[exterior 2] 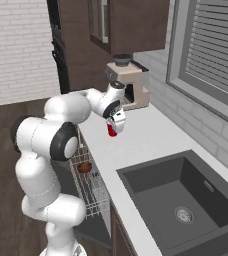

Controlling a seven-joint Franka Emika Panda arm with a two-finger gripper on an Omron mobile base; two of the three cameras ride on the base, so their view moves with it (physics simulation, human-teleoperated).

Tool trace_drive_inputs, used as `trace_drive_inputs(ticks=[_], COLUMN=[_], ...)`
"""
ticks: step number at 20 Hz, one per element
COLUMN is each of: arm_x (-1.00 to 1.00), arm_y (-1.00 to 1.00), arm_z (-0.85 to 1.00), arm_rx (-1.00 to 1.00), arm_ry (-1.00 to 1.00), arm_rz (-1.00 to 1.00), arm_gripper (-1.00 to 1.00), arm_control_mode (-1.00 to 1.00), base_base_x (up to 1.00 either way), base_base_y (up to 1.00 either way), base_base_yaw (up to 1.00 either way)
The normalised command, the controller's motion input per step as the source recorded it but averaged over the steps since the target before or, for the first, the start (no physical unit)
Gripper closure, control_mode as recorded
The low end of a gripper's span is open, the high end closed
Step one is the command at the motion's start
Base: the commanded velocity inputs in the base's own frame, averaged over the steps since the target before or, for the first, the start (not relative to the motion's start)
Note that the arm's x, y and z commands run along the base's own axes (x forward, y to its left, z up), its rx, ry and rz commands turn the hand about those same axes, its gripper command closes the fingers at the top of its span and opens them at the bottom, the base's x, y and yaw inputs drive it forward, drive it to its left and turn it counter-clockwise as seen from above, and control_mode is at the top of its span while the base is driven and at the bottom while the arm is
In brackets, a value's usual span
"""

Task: Pick up the cup and bowl from the counter, place them in the dishwasher, and close the dishwasher door.

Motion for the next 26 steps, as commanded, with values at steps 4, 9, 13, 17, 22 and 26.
trace_drive_inputs(ticks=[4,9,13,17,22,26], arm_x=[0.62,0.58,0.58,0.63,0.46,0.37], arm_y=[-0.01,-0.16,-0.16,0.00,0.00,0.00], arm_z=[-0.34,-0.32,-0.29,-0.24,-0.17,-0.21], arm_rx=[0.00,0.00,0.00,0.00,0.00,0.00], arm_ry=[0.00,0.00,0.00,0.00,0.00,0.00], arm_rz=[0.00,0.00,0.00,0.00,0.00,0.00], arm_gripper=[-1.00,-1.00,-1.00,-1.00,-1.00,-1.00], arm_control_mode=[-1.00,-1.00,-1.00,-1.00,-1.00,-1.00], base_base_x=[0.00,0.00,0.00,0.00,0.00,0.00], base_base_y=[0.00,0.00,0.00,0.00,0.00,0.00], base_base_yaw=[0.00,0.00,0.00,0.00,0.00,0.00])
